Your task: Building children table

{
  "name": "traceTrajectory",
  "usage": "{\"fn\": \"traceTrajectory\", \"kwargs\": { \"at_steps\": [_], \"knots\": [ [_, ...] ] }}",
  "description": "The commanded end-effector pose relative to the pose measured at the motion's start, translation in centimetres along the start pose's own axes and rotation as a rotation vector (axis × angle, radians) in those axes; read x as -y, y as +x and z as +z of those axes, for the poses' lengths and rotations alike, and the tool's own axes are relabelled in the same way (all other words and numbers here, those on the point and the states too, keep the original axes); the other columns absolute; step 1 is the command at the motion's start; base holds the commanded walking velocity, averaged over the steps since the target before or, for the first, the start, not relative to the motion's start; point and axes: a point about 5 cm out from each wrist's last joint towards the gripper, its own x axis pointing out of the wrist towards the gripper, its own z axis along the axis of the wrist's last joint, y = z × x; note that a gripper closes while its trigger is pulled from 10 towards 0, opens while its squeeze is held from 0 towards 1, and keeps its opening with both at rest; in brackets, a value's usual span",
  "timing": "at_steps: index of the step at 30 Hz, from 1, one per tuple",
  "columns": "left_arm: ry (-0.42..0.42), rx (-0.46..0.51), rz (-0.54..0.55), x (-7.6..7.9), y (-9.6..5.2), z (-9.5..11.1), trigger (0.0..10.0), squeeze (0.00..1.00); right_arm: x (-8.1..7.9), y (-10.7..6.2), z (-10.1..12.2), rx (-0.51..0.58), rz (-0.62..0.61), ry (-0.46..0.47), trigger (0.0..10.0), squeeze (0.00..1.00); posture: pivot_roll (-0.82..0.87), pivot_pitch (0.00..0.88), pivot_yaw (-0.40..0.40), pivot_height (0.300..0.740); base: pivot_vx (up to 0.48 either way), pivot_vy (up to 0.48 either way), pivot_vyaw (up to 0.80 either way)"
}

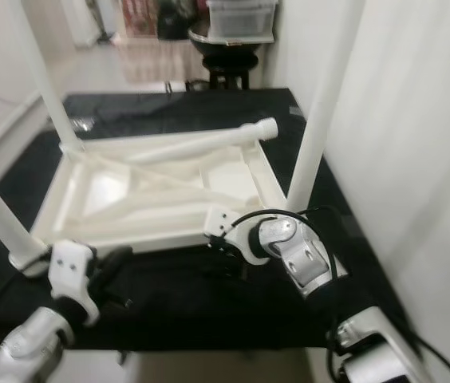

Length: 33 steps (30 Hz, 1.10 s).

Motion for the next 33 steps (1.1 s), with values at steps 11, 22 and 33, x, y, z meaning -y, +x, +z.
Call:
{"fn": "traceTrajectory", "kwargs": {
  "at_steps": [11,22,33],
  "knots": [
    [0.062,-0.049,0.029,0.0,-0.6,-0.6,10.0,0.00,2.4,1.3,2.2,-0.117,-0.048,0.007,10.0,0.00,-0.02,0.064,0.023,0.740,0.000,0.000,0.00],
    [0.058,-0.041,0.035,0.3,-0.7,-0.6,10.0,0.00,3.3,0.1,6.2,0.099,0.054,-0.058,10.0,0.00,-0.01,0.059,0.015,0.740,0.000,0.000,0.00],
    [0.046,-0.031,0.036,0.4,-0.6,-0.4,10.0,0.00,4.5,2.2,4.1,-0.207,-0.075,-0.071,10.0,0.00,-0.01,0.066,0.007,0.740,0.000,0.000,0.00]
  ]
}}
